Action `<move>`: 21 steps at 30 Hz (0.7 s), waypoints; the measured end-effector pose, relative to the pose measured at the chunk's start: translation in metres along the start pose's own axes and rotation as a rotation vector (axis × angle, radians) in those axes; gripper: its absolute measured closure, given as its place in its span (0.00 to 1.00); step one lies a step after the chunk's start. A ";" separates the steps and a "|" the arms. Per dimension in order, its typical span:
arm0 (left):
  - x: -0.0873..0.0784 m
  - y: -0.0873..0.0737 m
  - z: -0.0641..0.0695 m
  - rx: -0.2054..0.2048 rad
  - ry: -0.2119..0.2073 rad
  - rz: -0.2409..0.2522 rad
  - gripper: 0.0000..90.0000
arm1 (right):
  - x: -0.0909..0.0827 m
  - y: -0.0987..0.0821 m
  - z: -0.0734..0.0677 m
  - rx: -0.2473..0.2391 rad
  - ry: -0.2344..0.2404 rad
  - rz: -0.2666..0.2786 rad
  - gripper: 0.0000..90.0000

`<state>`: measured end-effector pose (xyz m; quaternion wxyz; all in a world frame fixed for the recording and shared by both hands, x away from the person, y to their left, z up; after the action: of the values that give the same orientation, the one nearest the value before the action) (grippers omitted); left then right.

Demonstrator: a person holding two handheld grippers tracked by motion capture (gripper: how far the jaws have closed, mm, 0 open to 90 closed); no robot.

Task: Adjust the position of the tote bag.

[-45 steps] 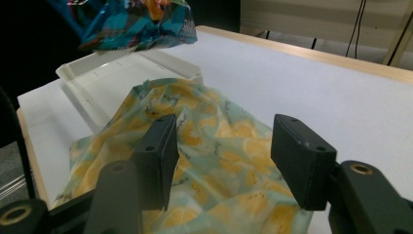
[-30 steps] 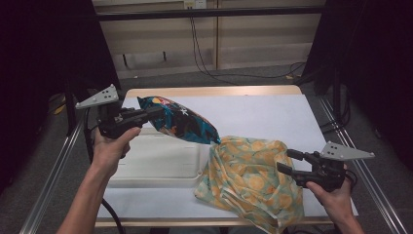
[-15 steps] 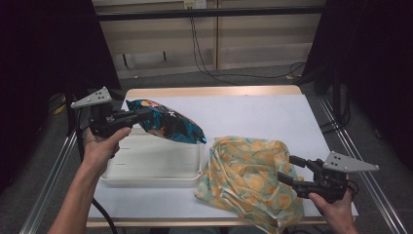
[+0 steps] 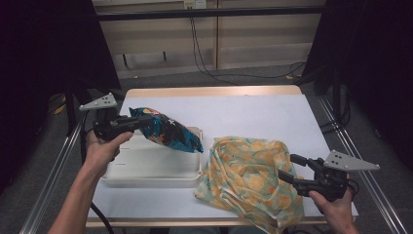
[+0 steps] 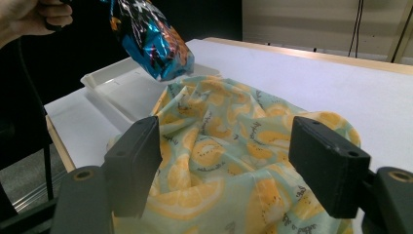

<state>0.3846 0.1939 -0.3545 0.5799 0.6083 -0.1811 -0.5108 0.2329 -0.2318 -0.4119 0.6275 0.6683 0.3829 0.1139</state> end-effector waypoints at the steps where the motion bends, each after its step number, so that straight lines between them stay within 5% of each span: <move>1: 0.003 -0.003 -0.002 -0.003 -0.002 -0.003 0.99 | 0.000 0.000 0.000 -0.001 -0.004 0.003 0.30; 10: 0.013 -0.010 -0.006 -0.013 -0.065 -0.021 0.99 | 0.003 0.002 -0.001 -0.009 0.013 0.006 0.31; 17: 0.004 -0.021 -0.012 -0.016 -0.087 -0.099 0.98 | 0.002 0.001 0.000 -0.006 0.008 0.005 0.31; 19: 0.000 -0.025 -0.013 -0.007 -0.103 -0.160 0.98 | 0.002 0.001 0.000 -0.010 0.009 0.005 0.31; 21: -0.006 -0.028 -0.019 -0.008 -0.060 -0.213 0.97 | 0.002 0.001 -0.001 -0.013 0.009 0.005 0.31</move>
<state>0.3880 0.2158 -0.3806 0.5189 0.6062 -0.1309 -0.5883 0.2345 -0.2296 -0.4113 0.6296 0.6649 0.3832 0.1211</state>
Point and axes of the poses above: each handheld gripper's, and its own axes: x roughly forward along the jaws, y roughly out of its top, z roughly to its right, the point moved 7 cm from there along x, roughly forward along the jaws
